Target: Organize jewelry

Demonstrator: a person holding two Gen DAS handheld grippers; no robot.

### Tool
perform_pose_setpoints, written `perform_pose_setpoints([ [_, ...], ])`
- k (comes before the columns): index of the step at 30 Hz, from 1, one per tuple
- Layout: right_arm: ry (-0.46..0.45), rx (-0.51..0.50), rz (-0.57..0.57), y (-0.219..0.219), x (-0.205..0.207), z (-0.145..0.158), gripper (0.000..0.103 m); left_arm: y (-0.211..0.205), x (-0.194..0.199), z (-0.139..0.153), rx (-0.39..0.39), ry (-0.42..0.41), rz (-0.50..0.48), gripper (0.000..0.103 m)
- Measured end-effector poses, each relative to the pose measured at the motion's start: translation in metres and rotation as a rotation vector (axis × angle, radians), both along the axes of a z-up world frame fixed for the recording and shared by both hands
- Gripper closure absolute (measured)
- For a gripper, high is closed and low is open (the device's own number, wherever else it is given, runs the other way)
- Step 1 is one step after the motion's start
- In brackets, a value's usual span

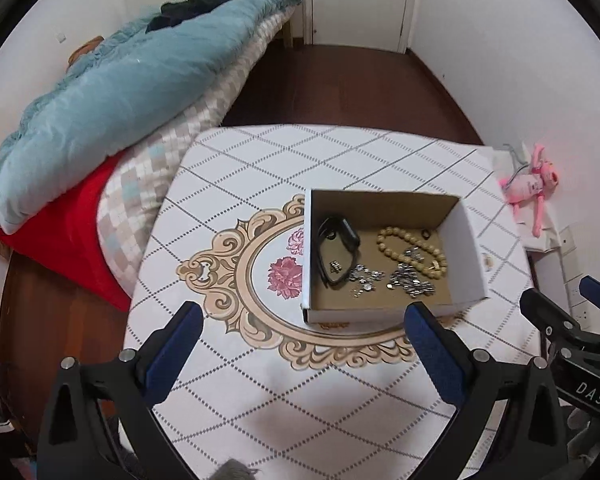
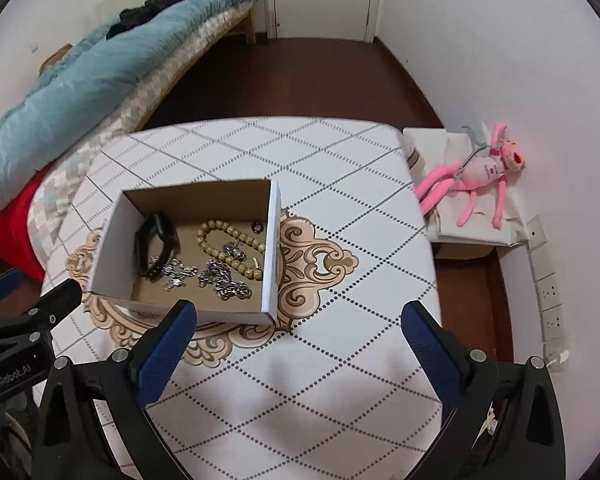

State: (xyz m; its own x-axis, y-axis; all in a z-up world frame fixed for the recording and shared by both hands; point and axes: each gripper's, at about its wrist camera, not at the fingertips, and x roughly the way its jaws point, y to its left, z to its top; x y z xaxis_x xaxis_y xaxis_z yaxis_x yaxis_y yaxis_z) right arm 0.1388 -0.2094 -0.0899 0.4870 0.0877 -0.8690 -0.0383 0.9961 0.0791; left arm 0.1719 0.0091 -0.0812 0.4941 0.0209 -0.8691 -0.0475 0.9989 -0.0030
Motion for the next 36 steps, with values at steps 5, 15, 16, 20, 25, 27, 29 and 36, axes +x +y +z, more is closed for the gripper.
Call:
perform_pose_setpoints([
  [5, -0.079, 0.007, -0.014, -0.006, -0.032, 0.047, 0.000, -0.003, -0.031, 0.045, 0.002, -0.084, -0.008, 0.000],
  [15, -0.250, 0.012, -0.045, -0.022, -0.111, 0.148, 0.000, -0.006, -0.095, 0.132, 0.000, -0.232, -0.013, 0.000],
  [16, -0.267, 0.009, -0.051, -0.024, -0.119, 0.158, 0.000, -0.005, -0.101, 0.137, -0.007, -0.236, -0.012, 0.000],
  [20, -0.306, 0.013, -0.057, -0.026, -0.146, 0.184, 0.000, -0.003, -0.116, 0.151, -0.023, -0.245, -0.019, 0.000],
  [25, -0.337, 0.005, -0.059, -0.027, -0.169, 0.205, 0.000, -0.001, -0.131, 0.162, -0.035, -0.243, -0.018, 0.000],
  [27, -0.341, 0.011, -0.053, -0.027, -0.177, 0.212, 0.000, 0.000, -0.135, 0.165, -0.044, -0.237, -0.017, 0.000],
  [29, -0.340, 0.013, -0.049, -0.028, -0.183, 0.217, 0.000, -0.001, -0.138, 0.167, -0.046, -0.229, -0.015, 0.000],
  [36, -0.304, 0.025, -0.042, -0.031, -0.190, 0.222, 0.000, -0.005, -0.138, 0.160, -0.048, -0.167, -0.015, 0.000],
])
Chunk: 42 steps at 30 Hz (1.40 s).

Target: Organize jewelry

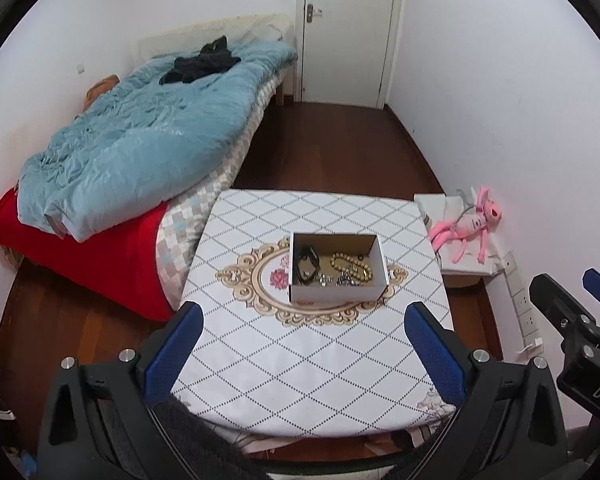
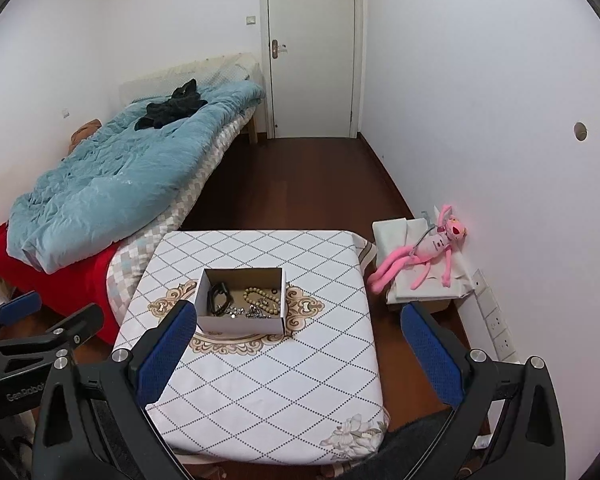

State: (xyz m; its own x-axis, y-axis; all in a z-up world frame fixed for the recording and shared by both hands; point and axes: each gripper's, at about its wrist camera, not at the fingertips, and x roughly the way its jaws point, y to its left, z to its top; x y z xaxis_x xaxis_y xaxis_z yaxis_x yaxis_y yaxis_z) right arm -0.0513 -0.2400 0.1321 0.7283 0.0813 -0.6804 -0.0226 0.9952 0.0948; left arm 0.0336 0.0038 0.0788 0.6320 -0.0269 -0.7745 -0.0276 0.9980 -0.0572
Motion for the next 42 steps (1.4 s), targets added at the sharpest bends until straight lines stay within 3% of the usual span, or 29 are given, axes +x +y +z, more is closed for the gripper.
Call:
perform_pose_setpoints([
  [9, 0.070, 0.007, 0.001, 0.001, 0.033, -0.022, 0.000, -0.003, 0.027, -0.016, 0.015, 0.061, 0.010, 0.000],
  [23, 0.201, -0.030, 0.009, 0.014, 0.112, -0.080, 0.000, -0.002, 0.078, -0.061, 0.064, 0.143, 0.025, 0.000],
  [31, 0.259, -0.034, 0.012, 0.017, 0.130, -0.104, 0.000, -0.003, 0.092, -0.078, 0.065, 0.184, 0.027, 0.000],
  [42, 0.283, -0.032, 0.022, 0.021, 0.135, -0.112, 0.000, -0.002, 0.096, -0.079, 0.054, 0.187, 0.023, 0.000],
])
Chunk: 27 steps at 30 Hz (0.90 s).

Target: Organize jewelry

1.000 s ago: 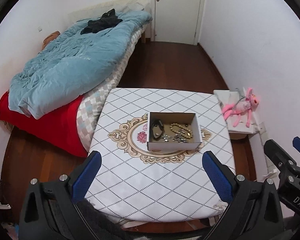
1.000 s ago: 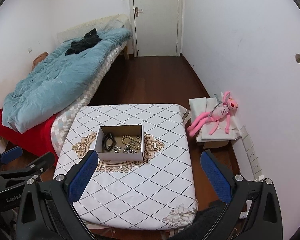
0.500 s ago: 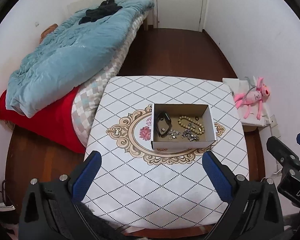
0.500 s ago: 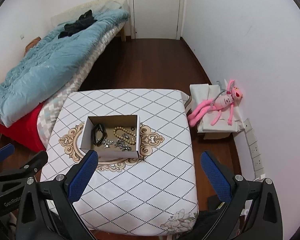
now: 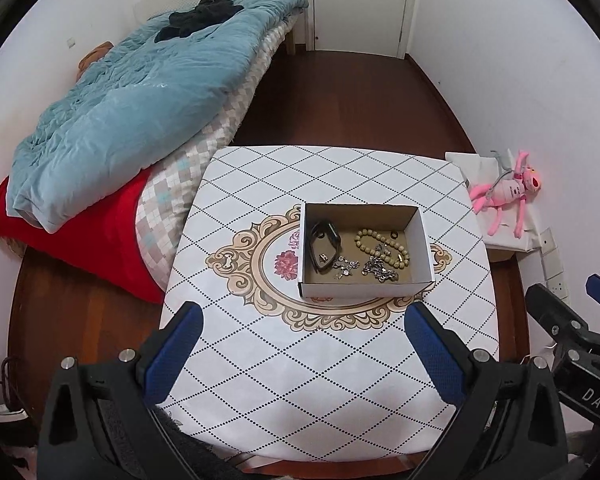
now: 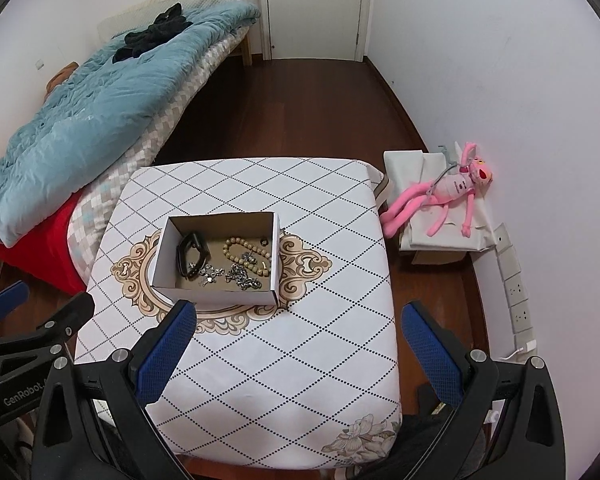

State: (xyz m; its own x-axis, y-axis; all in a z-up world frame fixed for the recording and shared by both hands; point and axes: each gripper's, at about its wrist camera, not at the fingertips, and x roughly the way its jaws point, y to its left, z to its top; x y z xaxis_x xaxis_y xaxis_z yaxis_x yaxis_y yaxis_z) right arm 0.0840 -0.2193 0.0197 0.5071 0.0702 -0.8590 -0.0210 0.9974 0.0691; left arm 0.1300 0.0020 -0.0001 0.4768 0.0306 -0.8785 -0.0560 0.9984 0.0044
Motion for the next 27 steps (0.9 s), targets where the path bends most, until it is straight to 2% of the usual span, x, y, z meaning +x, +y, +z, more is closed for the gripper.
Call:
perform_pose_setpoints([
  [27, 0.010, 0.003, 0.022, 0.0011, 0.0004, 0.0004, 0.000, 0.0059, -0.0019, 0.0010, 0.003, -0.007, -0.002, 0.000],
])
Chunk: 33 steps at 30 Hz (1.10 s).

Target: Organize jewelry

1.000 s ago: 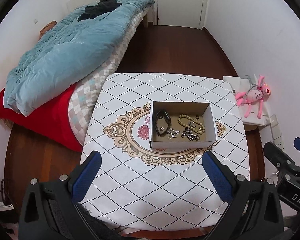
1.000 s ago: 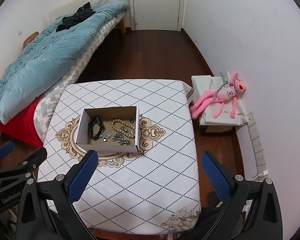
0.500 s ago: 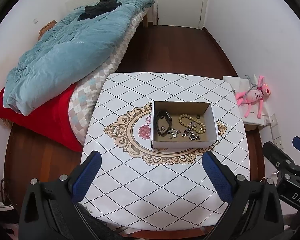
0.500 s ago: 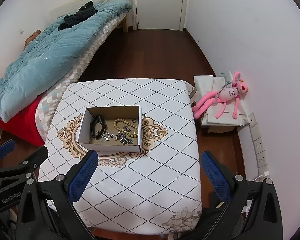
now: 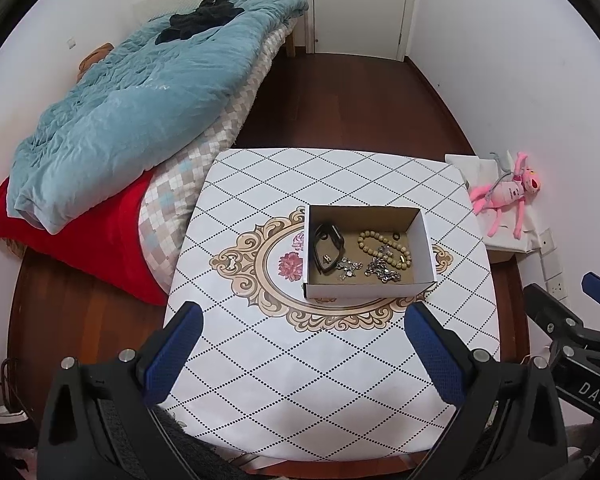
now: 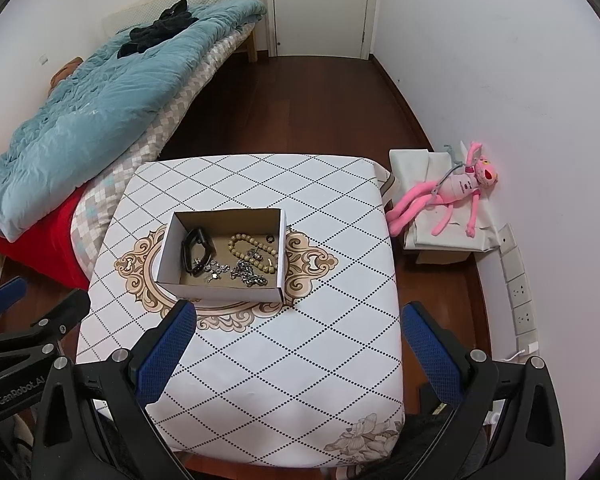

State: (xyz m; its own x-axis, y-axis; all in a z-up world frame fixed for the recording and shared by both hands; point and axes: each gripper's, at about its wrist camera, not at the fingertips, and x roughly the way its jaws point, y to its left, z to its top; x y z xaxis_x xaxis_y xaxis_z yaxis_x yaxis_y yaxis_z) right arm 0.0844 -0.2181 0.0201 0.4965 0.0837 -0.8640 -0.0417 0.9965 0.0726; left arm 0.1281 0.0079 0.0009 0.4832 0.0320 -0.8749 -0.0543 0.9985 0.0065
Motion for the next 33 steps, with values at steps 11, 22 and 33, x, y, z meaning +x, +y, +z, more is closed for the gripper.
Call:
perform_pose_setpoints([
  [11, 0.002, -0.001, 0.001, -0.0020, 0.0007, 0.0010, 0.000, -0.0020, 0.0010, 0.0020, 0.007, -0.001, -0.013, 0.000],
  [22, 0.004, 0.003, -0.001, -0.0016, 0.0004, 0.0005, 0.000, -0.0024, 0.0008, 0.0017, 0.006, -0.001, -0.010, 0.000],
  [33, 0.001, -0.003, 0.000, -0.0020, 0.0003, 0.0005, 0.000, -0.0025, -0.0001, 0.0018, 0.005, -0.001, -0.009, 0.000],
])
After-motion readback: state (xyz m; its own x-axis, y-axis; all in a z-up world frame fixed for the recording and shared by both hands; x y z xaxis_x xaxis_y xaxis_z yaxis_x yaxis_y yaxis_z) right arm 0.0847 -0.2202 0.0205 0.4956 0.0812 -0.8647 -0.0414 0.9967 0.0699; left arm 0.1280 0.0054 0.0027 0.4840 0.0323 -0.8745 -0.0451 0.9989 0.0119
